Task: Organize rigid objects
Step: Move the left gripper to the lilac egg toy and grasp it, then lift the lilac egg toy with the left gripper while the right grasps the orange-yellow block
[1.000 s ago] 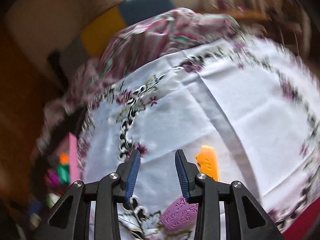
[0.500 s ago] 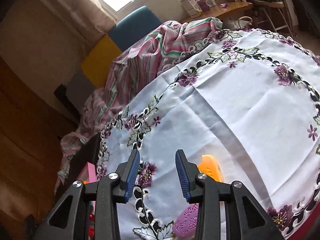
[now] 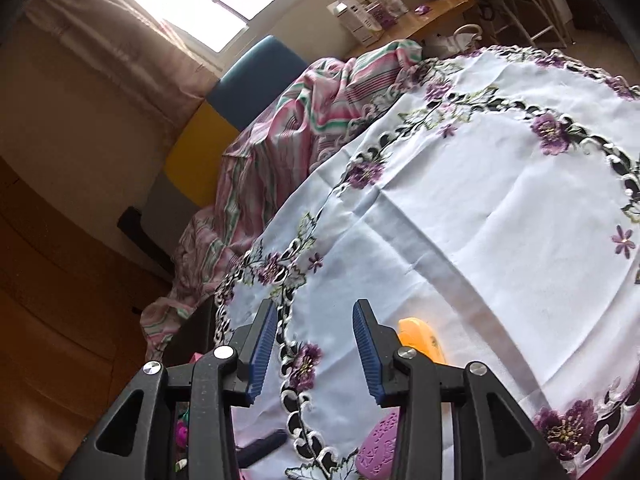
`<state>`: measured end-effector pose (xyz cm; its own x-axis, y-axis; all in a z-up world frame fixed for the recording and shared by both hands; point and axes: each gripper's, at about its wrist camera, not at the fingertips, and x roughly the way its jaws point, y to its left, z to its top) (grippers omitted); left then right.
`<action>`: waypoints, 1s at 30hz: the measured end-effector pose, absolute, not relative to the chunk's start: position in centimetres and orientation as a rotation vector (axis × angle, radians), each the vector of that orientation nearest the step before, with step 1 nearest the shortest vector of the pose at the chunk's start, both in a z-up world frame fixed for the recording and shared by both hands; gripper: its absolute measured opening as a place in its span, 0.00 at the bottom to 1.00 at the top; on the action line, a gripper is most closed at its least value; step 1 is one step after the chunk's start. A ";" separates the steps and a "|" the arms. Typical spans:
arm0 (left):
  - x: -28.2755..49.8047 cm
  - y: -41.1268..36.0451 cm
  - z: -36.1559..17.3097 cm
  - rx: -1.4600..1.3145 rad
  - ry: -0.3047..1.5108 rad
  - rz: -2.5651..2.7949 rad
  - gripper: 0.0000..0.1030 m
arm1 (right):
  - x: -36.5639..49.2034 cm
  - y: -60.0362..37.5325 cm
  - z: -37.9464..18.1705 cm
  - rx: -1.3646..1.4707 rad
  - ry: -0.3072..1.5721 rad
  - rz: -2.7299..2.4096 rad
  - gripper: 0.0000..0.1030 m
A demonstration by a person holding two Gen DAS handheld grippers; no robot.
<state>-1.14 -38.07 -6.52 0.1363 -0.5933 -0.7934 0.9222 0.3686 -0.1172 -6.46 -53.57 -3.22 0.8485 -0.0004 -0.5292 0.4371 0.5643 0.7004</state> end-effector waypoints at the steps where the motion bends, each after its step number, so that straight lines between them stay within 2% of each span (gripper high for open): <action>1: -1.1 -38.6 -6.8 0.457 0.891 -1.164 0.80 | -6.5 -53.6 -3.2 0.944 0.508 -0.278 0.38; 7: -0.1 -41.1 -9.5 0.450 0.989 -1.185 0.77 | -7.1 -54.3 -3.5 0.975 0.494 -0.311 0.38; 9: 0.1 -41.2 -9.9 0.444 1.003 -1.182 0.66 | -7.4 -54.6 -3.7 1.001 0.482 -0.313 0.38; 11: -0.3 -41.3 -10.0 0.466 0.976 -1.175 0.41 | -7.4 -54.9 -4.1 1.025 0.485 -0.313 0.38; 17: 0.6 -38.7 -9.7 0.395 1.002 -1.123 0.41 | -6.8 -54.9 -4.6 1.027 0.530 -0.318 0.38; 23: 1.8 -34.0 -9.3 0.298 1.037 -1.038 0.41 | -4.1 -54.5 -6.4 0.971 0.756 -0.416 0.38; 30: 2.3 -29.4 -7.6 0.222 1.015 -0.964 0.41 | -2.1 -53.7 -7.9 0.837 0.909 -0.515 0.38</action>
<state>2.29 -29.45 -7.65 0.1734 -0.5769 -0.7982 0.7673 0.5873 -0.2578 -2.12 -53.69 -7.90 0.5309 -0.0477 -0.8461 0.7015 0.5849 0.4072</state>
